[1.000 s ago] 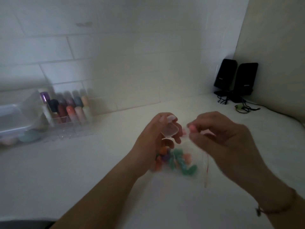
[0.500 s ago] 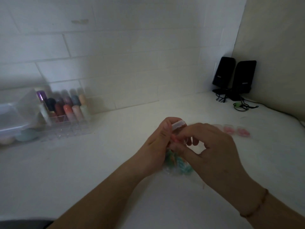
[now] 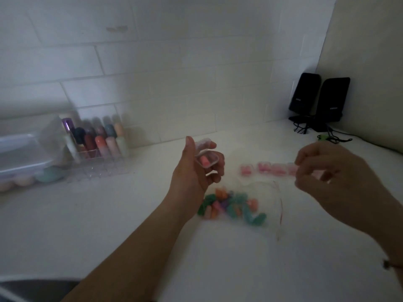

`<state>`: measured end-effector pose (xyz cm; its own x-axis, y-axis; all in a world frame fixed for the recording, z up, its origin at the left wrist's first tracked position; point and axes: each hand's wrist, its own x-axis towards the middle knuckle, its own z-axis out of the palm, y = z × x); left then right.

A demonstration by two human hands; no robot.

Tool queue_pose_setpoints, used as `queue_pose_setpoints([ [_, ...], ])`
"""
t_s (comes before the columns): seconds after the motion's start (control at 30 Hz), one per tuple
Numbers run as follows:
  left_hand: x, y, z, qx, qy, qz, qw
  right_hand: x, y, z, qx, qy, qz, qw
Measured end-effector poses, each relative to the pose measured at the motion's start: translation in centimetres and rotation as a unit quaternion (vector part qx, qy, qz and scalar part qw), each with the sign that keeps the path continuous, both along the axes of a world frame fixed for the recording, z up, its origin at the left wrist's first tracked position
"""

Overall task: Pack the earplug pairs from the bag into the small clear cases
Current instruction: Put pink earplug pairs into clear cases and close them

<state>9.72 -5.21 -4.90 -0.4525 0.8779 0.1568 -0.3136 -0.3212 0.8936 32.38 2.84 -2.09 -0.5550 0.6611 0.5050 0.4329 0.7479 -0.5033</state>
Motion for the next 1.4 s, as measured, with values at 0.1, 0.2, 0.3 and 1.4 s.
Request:
queue_pose_setpoints([
  [0.1, -0.4, 0.2, -0.3, -0.016, -0.058, 0.033, 0.998, 0.5, 0.3, -1.0, -0.033, -0.242, 0.069, 0.967],
  [0.2, -0.7, 0.3, -0.7, -0.025, -0.103, 0.036, 0.994, -0.3, 0.2, -2.4, -0.053, -0.288, 0.107, 0.950],
  [0.3, -0.8, 0.5, -0.8, -0.030, -0.112, 0.032, 0.993, -1.7, 0.2, -3.4, -0.006, -0.217, 0.107, 0.970],
  [1.4, -0.1, 0.8, -1.2, -0.058, -0.136, -0.007, 0.989, -5.9, -1.3, -4.9, 0.030, -0.103, 0.129, 0.986],
])
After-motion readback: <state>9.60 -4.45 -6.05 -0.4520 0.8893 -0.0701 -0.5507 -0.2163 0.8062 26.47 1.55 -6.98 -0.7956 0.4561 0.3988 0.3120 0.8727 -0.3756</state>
